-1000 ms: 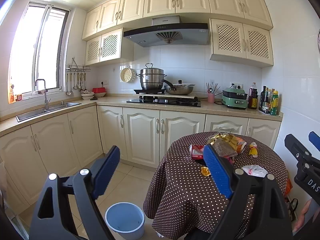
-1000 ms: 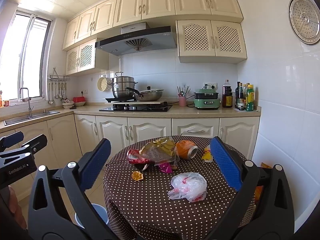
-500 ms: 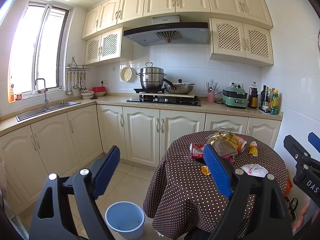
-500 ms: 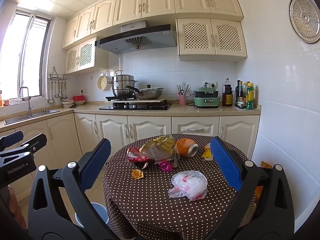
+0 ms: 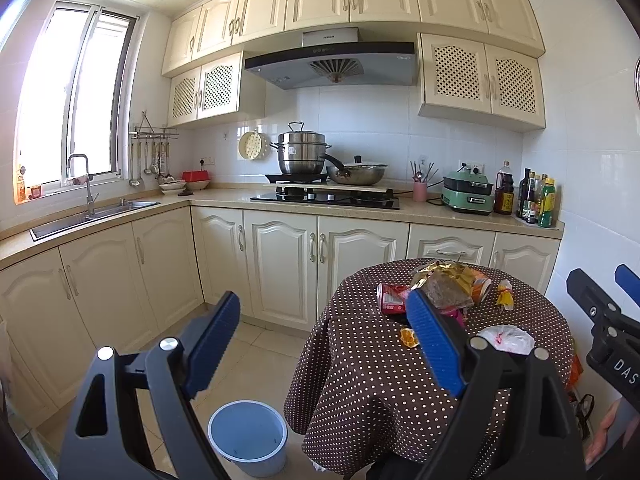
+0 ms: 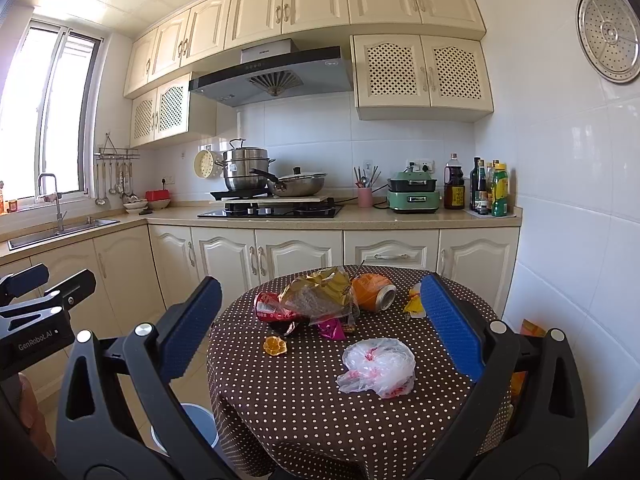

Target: Collect trash

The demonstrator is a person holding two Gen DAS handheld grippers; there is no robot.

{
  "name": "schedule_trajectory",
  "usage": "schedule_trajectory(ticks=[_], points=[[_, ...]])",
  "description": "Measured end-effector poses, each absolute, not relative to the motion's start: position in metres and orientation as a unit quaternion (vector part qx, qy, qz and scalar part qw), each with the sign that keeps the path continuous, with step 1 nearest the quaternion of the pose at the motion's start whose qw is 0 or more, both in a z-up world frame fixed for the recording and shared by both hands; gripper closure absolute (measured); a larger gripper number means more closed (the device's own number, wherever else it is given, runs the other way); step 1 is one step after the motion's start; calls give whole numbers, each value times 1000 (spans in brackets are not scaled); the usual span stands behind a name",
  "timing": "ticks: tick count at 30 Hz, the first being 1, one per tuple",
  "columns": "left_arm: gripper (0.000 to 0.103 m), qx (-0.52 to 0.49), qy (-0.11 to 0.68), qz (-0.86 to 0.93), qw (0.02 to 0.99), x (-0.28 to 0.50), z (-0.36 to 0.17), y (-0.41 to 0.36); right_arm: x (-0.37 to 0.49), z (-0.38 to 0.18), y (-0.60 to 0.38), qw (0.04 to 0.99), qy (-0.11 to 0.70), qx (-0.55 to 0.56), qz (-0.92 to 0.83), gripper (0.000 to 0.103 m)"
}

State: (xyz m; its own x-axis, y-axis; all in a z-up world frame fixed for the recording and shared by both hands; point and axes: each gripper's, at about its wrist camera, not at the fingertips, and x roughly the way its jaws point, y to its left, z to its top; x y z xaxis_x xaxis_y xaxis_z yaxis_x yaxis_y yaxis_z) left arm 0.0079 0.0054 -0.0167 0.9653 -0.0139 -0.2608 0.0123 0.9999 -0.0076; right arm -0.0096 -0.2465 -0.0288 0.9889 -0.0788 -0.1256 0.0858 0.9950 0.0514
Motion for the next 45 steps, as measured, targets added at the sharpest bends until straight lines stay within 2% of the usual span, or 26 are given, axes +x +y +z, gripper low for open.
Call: schedule_trajectory(ticks=[31, 38, 45], points=[[19, 6, 158, -10, 987, 28, -27, -6, 7, -47, -270, 992, 94, 46, -69, 6], [19, 15, 201, -16, 979, 59, -52, -20, 30, -73, -293, 986, 131, 54, -91, 6], [19, 26, 277, -55, 959, 108, -95, -47, 65, -111, -321, 972, 191, 68, -116, 6]])
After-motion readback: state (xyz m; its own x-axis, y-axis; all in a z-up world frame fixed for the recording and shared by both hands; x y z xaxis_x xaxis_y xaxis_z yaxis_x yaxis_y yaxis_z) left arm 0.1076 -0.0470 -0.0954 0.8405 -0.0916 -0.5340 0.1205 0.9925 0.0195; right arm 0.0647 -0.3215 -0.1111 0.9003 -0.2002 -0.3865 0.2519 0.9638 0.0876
